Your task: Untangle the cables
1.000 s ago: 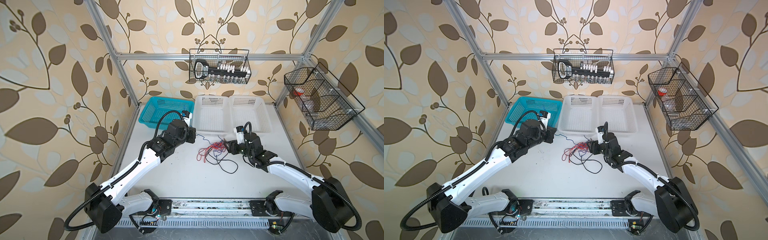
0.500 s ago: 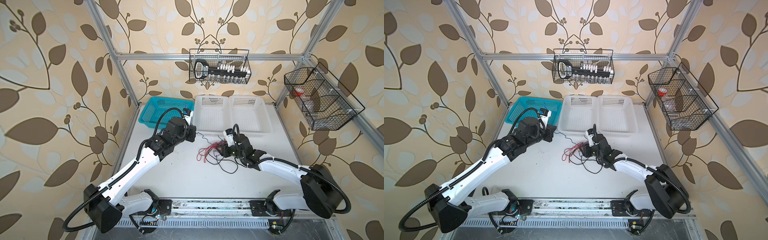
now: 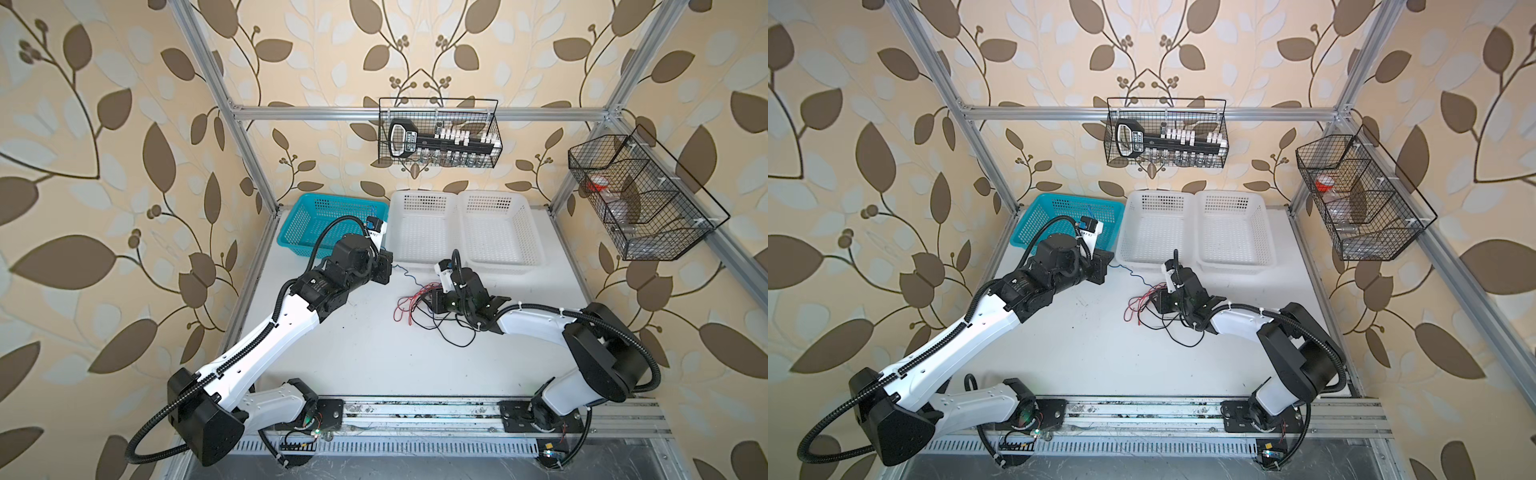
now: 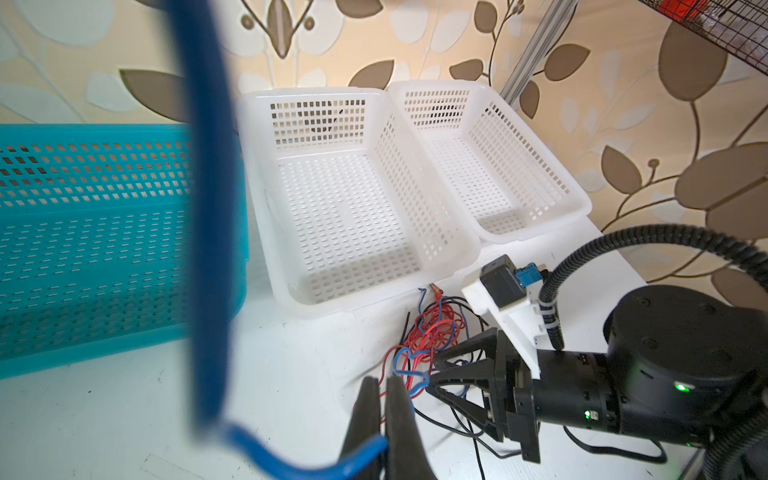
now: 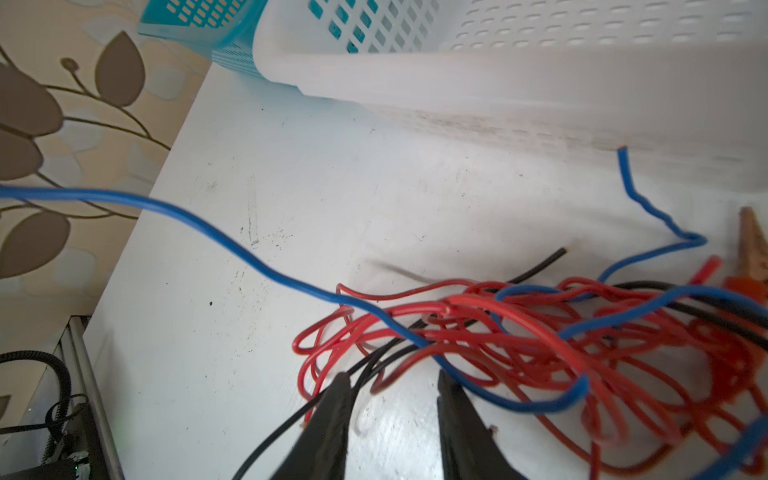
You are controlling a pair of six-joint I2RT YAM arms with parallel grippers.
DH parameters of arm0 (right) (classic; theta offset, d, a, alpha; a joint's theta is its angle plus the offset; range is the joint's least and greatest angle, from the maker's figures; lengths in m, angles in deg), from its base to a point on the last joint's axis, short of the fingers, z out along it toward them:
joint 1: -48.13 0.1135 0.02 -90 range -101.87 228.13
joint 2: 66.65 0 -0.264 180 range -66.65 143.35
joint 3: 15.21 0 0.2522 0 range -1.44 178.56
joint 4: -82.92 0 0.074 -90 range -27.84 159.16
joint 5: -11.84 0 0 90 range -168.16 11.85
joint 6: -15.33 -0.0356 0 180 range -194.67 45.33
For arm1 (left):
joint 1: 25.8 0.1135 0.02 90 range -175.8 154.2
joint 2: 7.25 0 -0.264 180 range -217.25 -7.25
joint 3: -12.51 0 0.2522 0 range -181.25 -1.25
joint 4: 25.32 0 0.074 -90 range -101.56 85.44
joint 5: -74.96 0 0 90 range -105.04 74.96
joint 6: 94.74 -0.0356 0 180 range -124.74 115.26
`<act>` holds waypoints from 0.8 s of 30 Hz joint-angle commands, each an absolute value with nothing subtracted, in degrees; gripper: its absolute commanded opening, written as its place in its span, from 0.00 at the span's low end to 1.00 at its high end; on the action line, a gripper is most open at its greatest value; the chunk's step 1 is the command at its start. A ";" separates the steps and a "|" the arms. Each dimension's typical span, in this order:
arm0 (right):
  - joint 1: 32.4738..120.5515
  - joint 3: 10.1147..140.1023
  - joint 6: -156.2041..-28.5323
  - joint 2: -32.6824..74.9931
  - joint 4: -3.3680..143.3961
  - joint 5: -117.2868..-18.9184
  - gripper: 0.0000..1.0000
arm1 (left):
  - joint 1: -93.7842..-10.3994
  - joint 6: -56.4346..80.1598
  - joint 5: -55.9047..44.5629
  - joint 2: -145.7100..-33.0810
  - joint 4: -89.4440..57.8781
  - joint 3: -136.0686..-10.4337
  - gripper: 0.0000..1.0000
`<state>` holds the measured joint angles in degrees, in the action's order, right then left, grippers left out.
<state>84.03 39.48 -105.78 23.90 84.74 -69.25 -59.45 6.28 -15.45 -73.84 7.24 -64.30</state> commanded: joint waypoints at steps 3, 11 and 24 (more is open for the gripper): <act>84.34 41.78 -107.93 27.39 88.46 -68.17 0.26 | -58.95 5.91 -15.47 -72.13 5.13 -65.10 0.00; 84.10 38.65 -108.18 26.42 89.11 -70.89 0.06 | -59.01 4.31 -21.28 -70.36 6.31 -64.46 0.00; 78.46 34.14 -107.30 23.25 89.21 -70.50 0.00 | -58.90 0.08 -25.02 -65.05 13.26 -67.58 0.00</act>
